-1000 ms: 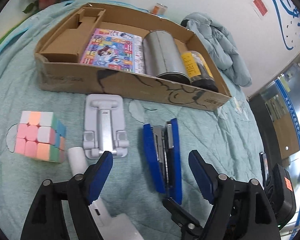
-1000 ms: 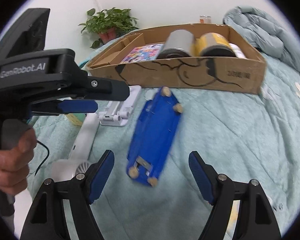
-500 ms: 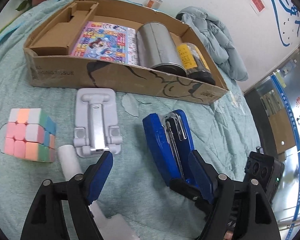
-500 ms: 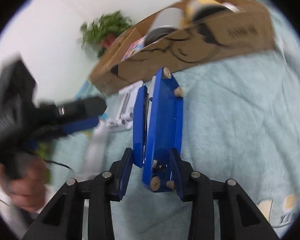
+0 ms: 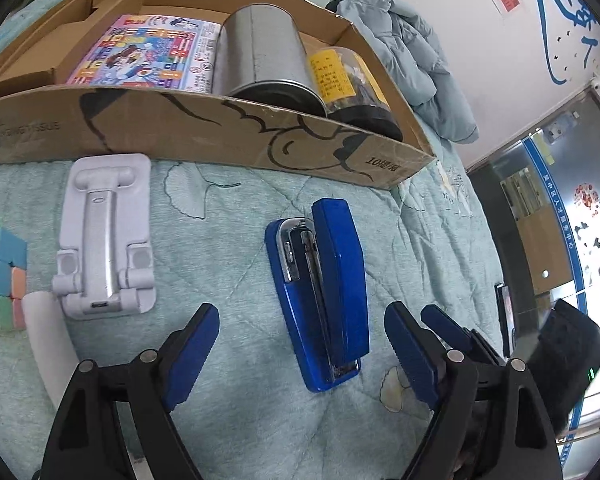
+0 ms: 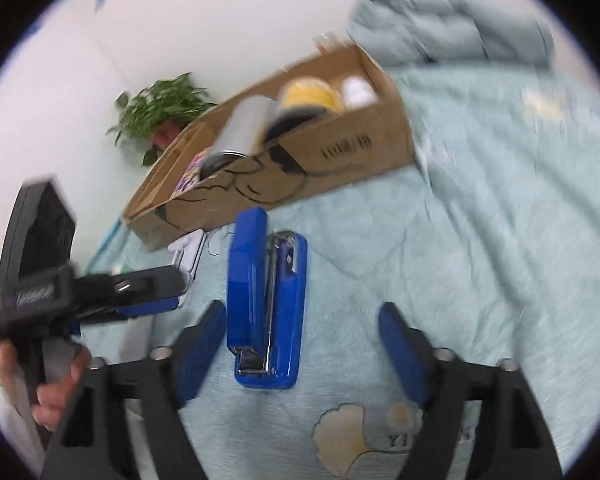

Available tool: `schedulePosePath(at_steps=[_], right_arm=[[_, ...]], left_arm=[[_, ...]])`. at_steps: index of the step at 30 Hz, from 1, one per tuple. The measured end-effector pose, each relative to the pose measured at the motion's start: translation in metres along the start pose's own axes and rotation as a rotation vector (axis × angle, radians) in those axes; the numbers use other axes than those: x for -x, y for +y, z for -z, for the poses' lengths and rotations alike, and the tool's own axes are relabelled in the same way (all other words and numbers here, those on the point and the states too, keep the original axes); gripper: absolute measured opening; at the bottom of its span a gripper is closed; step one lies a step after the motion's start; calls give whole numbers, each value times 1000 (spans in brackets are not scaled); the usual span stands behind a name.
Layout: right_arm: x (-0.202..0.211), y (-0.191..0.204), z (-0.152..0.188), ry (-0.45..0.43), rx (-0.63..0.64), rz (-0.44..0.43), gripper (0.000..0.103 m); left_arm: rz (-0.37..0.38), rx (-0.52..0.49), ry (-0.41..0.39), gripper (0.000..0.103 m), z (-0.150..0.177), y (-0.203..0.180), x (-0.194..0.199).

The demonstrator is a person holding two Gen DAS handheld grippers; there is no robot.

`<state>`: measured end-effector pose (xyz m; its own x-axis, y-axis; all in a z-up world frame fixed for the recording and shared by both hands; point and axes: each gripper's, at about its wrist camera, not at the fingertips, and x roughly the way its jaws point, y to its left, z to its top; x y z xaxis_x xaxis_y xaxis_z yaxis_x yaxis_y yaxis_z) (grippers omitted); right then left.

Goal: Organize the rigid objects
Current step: 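Lift the stapler with both grippers and carry it over the box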

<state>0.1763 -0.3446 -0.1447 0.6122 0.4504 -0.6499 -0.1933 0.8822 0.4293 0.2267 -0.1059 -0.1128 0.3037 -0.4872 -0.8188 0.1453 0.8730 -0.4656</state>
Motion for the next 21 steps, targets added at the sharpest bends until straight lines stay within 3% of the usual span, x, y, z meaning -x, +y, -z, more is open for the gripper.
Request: schedulePosePath(at_steps=[3,8,13,15,16,21], right_arm=[[-10,24,8,21,153,31,81],[-29,42,20,35,228,94,80],[-37,54,10,80,252,110,44],[-43,51,9,97,236,115,39],[-42,50,8,96,226,101,29],[-41,30,2,107,40,-23,29]], left_arm=[[-4,-15,19,84,-2,-7,-10],[-7,-19,34,84,-3,-9,-15],[1,-14,59,84,-4,-8,-23],[1,-8,65,84,-3,-7,-26],[4,-6,68,84,-2,-6,-27],[21,-7,99,83,0,-7,-37]])
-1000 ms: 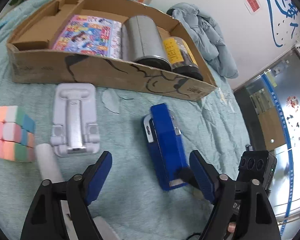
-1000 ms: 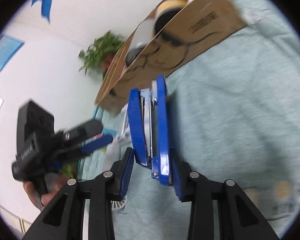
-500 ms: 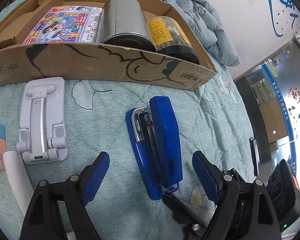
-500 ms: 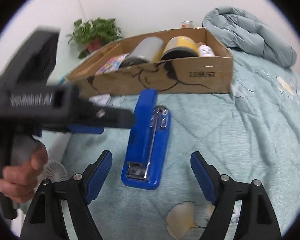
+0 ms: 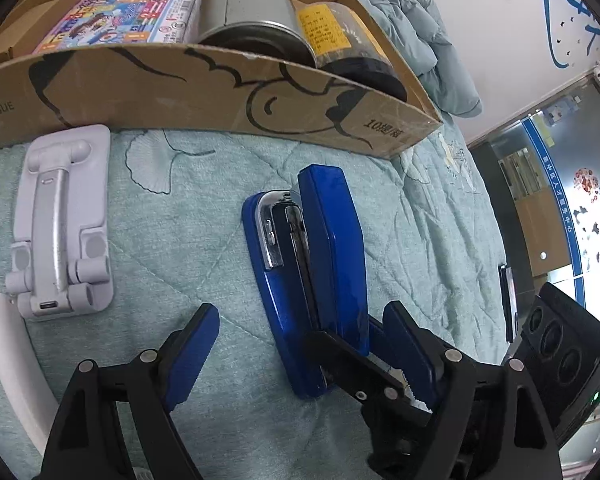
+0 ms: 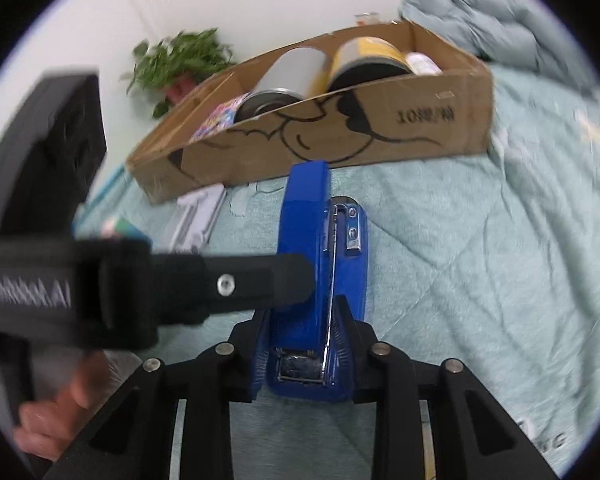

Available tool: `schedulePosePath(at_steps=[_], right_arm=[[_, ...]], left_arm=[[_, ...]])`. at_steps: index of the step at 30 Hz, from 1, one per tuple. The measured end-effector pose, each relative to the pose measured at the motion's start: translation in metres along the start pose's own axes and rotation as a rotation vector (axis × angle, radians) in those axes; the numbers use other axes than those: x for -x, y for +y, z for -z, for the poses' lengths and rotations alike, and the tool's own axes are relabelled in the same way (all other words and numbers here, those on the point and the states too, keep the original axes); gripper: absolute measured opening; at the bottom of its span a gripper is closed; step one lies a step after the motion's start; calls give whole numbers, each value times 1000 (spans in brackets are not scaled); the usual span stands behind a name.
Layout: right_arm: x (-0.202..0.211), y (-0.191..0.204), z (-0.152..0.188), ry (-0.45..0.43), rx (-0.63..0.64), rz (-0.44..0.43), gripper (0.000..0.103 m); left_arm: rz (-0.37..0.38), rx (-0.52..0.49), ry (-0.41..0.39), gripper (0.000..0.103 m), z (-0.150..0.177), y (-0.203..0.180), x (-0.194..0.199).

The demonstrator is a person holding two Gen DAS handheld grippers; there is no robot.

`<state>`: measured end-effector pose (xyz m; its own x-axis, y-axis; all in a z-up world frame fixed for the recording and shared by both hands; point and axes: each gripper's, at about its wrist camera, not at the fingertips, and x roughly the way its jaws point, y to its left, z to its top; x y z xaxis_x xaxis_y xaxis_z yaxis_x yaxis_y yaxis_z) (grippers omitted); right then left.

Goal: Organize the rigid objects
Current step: 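Lift the stapler with both grippers and carry it over the box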

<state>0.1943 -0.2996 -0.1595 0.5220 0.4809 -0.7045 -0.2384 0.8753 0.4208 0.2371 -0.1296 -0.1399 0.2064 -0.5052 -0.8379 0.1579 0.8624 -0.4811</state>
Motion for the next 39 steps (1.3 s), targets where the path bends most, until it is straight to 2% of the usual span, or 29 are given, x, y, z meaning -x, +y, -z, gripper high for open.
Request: schedulePosePath(at_steps=[4,7,8,10,12,14,17,21,26,30,39], right_arm=[[2,-17,1,24,-132,-117,29],[6,-24,8,45,-222,-196,29],[6,-26,10,52,-261,-235,29],[2,-29,12,72,-306,-287,30],[4,-24,14,68,-289,-272,30],[7,-17,15,71,-268,-256,30],[7,-5,14,66,-229,-240,30],[10,10,9,46,-185,-237,29],[20,44,-14,-21,-83,-206,29],[29,63,-27,-67,-43,-214,29],[25,84,-50,-77,8,-263,30]], left_arm=[[13,-8,19,82,2,-4,-7],[5,-11,24,74,2,-6,-10],[6,-20,29,67,1,-9,-11],[-28,-34,33,62,2,-11,-11],[-35,-28,31,55,2,-8,-8],[-26,-17,34,55,3,-4,-6],[-54,-34,15,54,5,-5,4],[-64,-43,-40,54,5,-6,26],[-53,-70,-133,54,-2,-13,65],[-62,-93,-181,54,-6,-12,92],[-88,-98,-247,54,-22,6,140]])
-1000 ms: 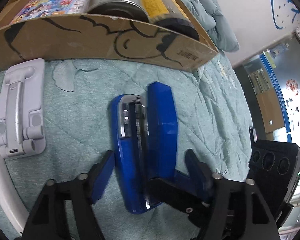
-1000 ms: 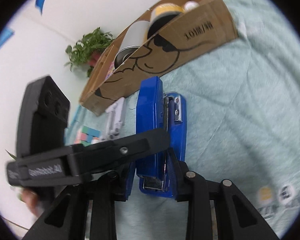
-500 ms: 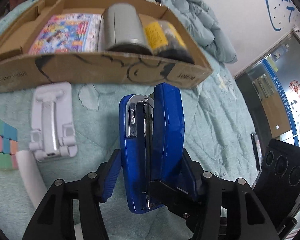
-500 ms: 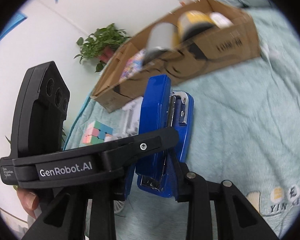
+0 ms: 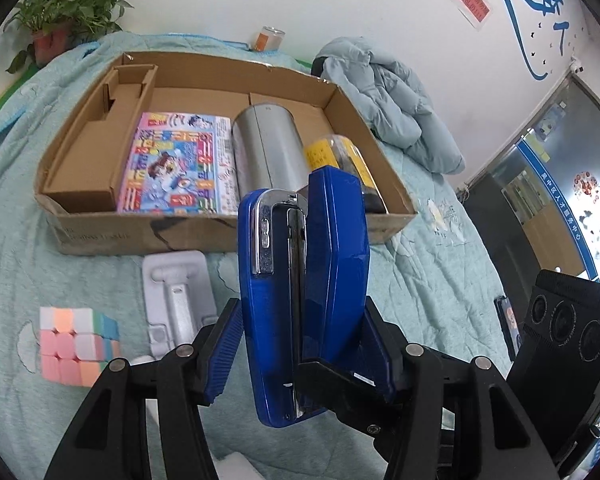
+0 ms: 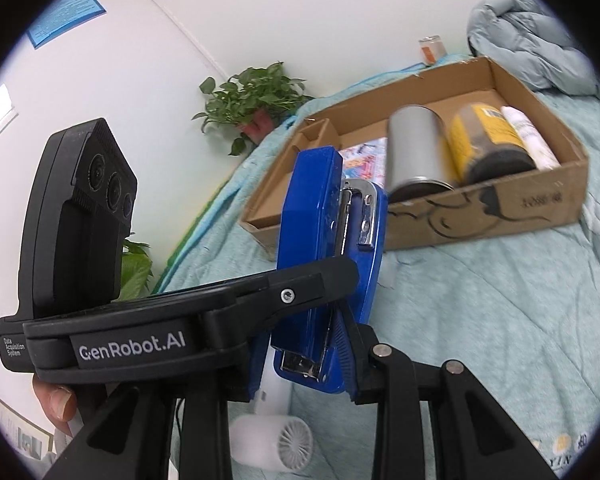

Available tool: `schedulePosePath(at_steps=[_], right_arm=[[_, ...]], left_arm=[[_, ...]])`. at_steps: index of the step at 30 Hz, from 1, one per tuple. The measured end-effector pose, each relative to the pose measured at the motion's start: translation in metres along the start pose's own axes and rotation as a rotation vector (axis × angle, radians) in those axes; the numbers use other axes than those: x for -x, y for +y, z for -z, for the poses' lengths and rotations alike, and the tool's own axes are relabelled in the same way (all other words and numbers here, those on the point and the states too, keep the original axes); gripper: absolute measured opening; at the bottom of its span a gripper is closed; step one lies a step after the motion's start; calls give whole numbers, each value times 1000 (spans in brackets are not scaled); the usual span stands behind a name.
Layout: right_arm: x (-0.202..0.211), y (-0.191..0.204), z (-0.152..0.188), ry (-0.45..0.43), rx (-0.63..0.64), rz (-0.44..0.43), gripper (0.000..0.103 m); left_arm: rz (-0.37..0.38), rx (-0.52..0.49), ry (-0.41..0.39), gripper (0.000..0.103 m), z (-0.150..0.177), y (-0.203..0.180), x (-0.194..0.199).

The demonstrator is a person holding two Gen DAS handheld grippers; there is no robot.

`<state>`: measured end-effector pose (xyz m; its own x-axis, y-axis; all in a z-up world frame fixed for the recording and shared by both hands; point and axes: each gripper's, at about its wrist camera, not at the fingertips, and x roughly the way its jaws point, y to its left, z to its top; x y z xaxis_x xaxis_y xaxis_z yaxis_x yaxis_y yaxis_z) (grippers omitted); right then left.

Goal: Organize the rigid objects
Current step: 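Lift the stapler with both grippers and carry it over the box, then lower the stapler beside the board-game box and open both grippers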

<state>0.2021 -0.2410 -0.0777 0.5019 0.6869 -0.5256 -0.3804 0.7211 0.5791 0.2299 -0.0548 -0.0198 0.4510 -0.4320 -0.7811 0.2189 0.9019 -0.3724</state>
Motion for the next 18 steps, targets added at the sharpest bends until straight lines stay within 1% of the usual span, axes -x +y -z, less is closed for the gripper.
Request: schedulePosePath(at_steps=[6,14,18], right_arm=[[-10,7,-16,-4,14,-12,30],[-28,20,-48,-5,64,-13,30],[-41,23,-64,15,85,-17,30]], left_arm=[[-8,-13,-19,54,-21,12,10],[-19,-14,-53,54,-57,26,15],[-25,0,-55,54,-77,40,14]])
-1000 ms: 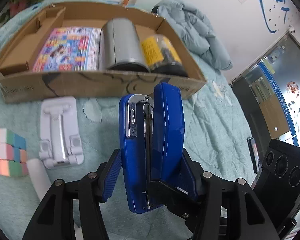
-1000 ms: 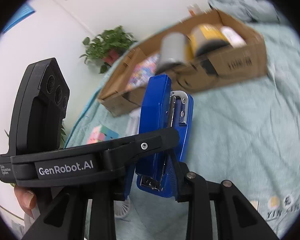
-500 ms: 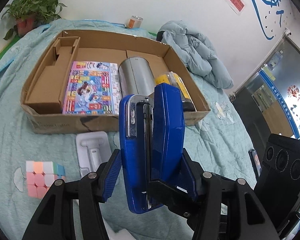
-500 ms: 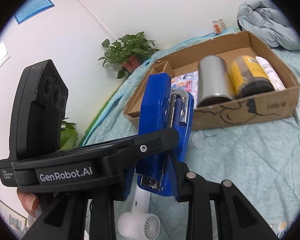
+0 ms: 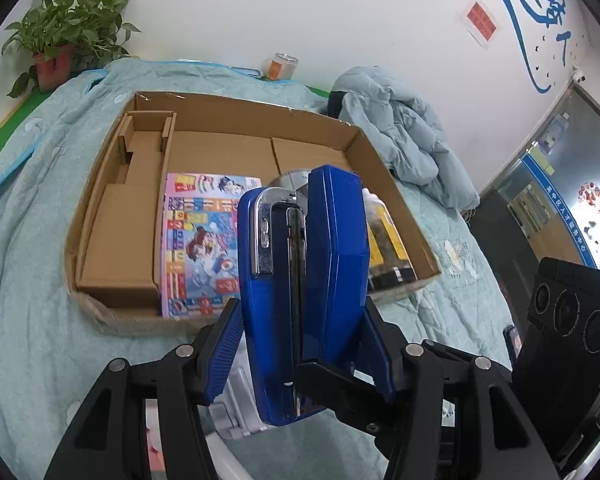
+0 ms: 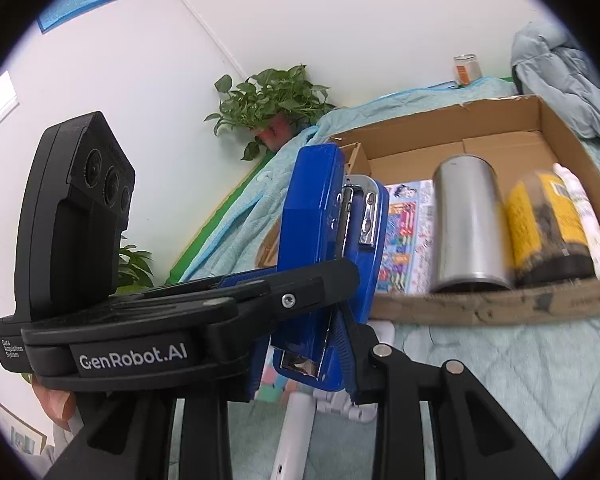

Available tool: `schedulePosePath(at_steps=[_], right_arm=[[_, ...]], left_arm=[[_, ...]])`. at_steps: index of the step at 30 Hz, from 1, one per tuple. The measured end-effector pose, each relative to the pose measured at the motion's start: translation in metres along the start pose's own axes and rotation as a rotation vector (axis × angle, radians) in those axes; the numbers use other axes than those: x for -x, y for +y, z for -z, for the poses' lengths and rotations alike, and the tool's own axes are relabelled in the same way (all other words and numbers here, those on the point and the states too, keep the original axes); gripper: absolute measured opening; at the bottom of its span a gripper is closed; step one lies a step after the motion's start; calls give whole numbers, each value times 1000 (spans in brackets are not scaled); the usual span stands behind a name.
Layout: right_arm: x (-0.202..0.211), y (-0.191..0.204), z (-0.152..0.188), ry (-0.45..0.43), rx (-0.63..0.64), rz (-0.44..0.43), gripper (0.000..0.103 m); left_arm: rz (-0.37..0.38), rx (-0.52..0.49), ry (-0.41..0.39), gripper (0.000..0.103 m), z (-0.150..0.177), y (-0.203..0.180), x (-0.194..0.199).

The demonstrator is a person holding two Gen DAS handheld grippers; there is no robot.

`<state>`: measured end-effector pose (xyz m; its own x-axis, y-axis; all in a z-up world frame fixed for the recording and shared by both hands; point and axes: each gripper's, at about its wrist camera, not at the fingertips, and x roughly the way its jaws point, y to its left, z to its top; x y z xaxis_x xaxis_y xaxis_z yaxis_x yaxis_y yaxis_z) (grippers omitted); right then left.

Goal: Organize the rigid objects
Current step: 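Lower the stapler beside the board-game box and open both grippers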

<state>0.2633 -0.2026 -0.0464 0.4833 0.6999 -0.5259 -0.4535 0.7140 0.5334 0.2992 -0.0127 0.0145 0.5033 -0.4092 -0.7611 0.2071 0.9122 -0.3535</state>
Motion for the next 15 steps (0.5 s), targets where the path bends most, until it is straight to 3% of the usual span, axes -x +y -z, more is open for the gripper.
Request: schedulePosePath(at_steps=[15], right_arm=[[-71,-13,-46,106,16,-31,29]], left_arm=[[-56,50,60,54,-59,71,-51]])
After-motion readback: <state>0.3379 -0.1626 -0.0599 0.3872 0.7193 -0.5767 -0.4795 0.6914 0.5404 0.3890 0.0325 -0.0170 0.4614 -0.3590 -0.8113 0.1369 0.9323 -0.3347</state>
